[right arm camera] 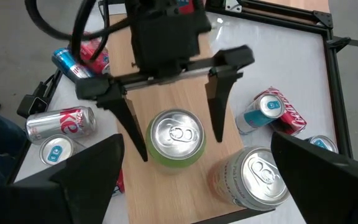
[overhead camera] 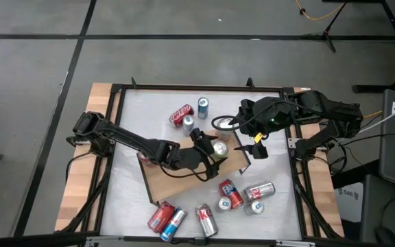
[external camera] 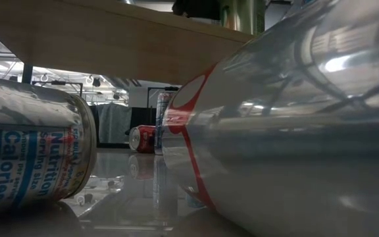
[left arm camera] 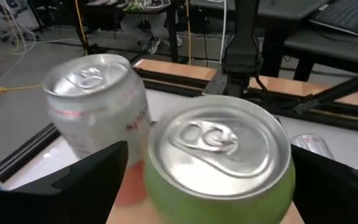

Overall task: Place canned beverage on shelf
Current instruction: Put the light green soda can

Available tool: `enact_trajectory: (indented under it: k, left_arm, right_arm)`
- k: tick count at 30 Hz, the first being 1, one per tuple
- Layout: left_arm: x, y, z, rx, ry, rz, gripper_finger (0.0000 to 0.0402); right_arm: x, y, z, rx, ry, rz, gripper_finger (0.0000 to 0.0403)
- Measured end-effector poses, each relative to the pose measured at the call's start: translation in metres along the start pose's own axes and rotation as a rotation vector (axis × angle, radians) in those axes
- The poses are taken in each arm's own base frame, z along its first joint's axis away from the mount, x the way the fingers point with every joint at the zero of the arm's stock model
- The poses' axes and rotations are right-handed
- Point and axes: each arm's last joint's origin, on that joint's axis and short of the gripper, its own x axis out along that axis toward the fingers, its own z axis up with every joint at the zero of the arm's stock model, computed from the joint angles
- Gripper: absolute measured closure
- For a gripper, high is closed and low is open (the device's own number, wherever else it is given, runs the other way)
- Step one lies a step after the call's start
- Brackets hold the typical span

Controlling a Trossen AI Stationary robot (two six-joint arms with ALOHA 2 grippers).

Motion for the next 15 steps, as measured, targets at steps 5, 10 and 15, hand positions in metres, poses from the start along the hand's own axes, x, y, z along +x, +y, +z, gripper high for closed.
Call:
enact_trajectory:
  k: [5, 10, 15]
  left_arm:
    - [-0.012, 0.007, 0.015, -0.032, -0.039, -0.006, 0.0007]
    - [-0.022, 0.013, 0.027, -0.048, -0.067, -0.012, 0.0007]
    - [-0.029, 0.017, 0.034, 0.014, -0.087, -0.009, 0.0007]
  right_arm:
    - [0.0, 0.0, 0.0, 0.0, 0.0, 0.0, 0.0006]
    - [0.0, 0.0, 0.0, 0.0, 0.0, 0.0, 0.0006]
    - [0.0, 0.0, 0.0, 0.008, 0.0, 0.0, 0.0006]
